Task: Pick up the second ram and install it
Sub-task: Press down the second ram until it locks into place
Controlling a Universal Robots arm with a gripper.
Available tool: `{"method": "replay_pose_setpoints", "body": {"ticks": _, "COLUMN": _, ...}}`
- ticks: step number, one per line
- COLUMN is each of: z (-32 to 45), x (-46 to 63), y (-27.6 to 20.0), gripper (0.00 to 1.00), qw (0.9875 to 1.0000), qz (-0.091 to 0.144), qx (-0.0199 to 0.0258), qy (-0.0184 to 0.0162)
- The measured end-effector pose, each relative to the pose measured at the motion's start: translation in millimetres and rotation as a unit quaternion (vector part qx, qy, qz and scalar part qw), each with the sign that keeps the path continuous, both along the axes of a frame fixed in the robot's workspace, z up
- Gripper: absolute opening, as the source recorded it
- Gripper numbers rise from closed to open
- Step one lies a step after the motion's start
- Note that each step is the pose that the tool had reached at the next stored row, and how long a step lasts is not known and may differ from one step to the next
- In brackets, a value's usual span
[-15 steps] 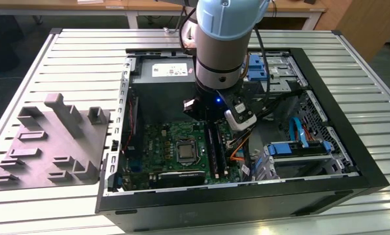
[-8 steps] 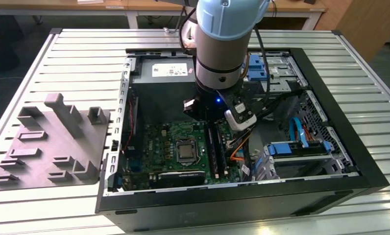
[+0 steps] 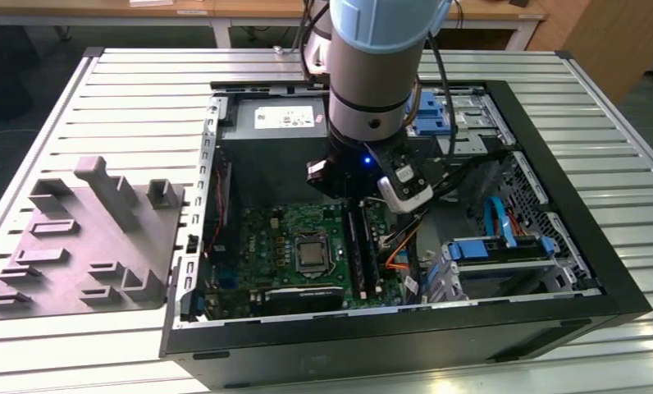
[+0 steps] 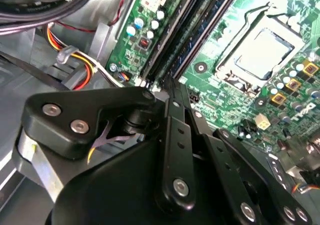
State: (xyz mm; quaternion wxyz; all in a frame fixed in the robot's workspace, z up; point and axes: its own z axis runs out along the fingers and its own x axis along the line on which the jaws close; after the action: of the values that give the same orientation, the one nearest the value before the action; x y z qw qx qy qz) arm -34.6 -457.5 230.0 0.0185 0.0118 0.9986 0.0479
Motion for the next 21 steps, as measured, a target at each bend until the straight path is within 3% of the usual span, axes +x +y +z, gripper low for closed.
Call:
{"method": "replay_pose_setpoints", "body": {"ticks": 3, "z": 0.1, "x": 0.0, "y": -3.2, "gripper": 0.10, "qw": 1.0000, "qz": 0.000, "qx": -0.0001, "qy": 0.0000}}
{"method": "replay_pose_setpoints", "body": {"ticks": 8, "z": 0.1, "x": 0.0, "y": -14.4, "gripper": 0.10, "qw": 1.0000, "qz": 0.000, "qx": -0.0001, "qy": 0.0000}}
{"method": "replay_pose_setpoints", "body": {"ticks": 21, "z": -0.3, "x": 0.0, "y": -55.8, "gripper": 0.10, "qw": 1.0000, "qz": 0.000, "qx": -0.0001, "qy": 0.0000}}
